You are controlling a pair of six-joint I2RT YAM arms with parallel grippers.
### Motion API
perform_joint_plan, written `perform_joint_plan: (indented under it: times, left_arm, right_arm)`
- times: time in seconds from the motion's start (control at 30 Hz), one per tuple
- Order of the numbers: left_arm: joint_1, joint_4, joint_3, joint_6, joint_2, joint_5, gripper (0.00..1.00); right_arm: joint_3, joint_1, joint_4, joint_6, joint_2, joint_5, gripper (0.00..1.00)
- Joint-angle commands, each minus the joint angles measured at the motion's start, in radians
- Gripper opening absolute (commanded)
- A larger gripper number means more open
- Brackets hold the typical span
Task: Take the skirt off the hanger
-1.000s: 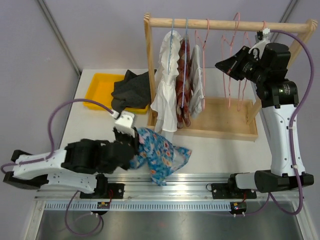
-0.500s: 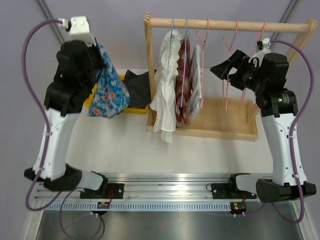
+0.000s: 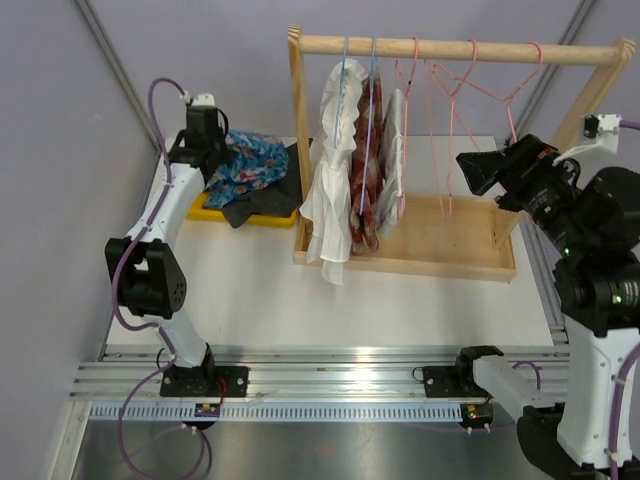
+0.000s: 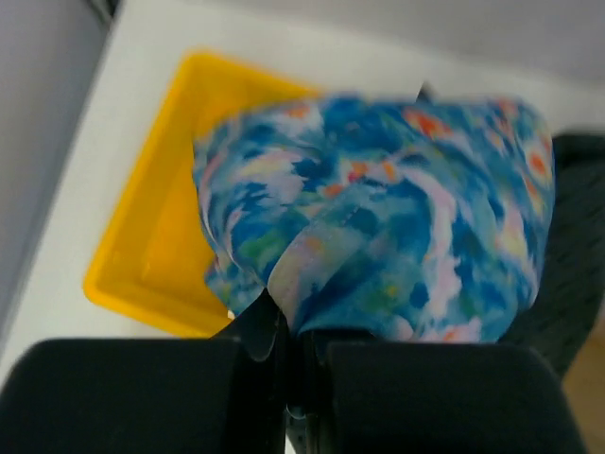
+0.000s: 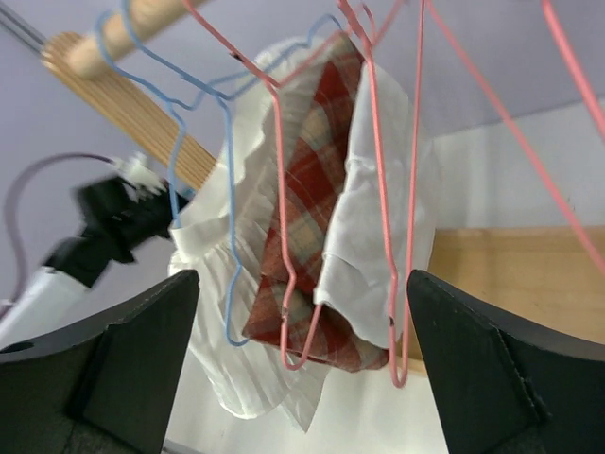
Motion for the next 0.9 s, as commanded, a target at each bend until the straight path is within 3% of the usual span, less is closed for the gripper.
perform_joint_plan:
  times: [0.0,0.03,0.1,0.13,0.23,0.43,0.63,0.87]
  left_arm:
    - [-0.006,0.177,-0.155,-0.088,-0.053,0.025,0.14]
    - [-0.003,0.170,-0.192,-0.102,-0.012,0.024,0.33]
    - [-0.001,0.130,-0.192,-0.112,0.044,0.054,0.85]
    - [-0.001,0.111,-0.185,-0.115,0.067,0.044,0.90]
    - [-0.004,0.114,-0.227,-0.136,-0.005,0.024,0.99]
    - [-0.070,0.061,-0.309,-0.135,-0.379,-0.044,0.99]
    - [-0.144,-0.044,-0.368,-0.119,-0.693,-0.119,0.99]
    - [-0.168,-0.062,-0.574,-0.188,-1.009,0.002,0.99]
  right_arm:
    - [0.054,0.001,0.073,-0.022,-0.050,0.021,0.99]
    - [0.056,0.001,0.096,-0.026,-0.061,-0.018,0.99]
    - [0.060,0.001,0.164,-0.040,-0.073,-0.098,1.00]
    - [0.068,0.001,0.175,-0.043,-0.067,-0.129,1.00]
    - [0.131,0.003,0.187,-0.011,0.005,-0.271,0.99]
    - [0.131,0.003,0.288,0.142,0.132,-0.416,0.99]
    - [0.164,0.019,0.222,0.078,0.267,-0.336,0.98]
    - [0.076,0.078,0.257,0.012,0.362,-0.213,0.95]
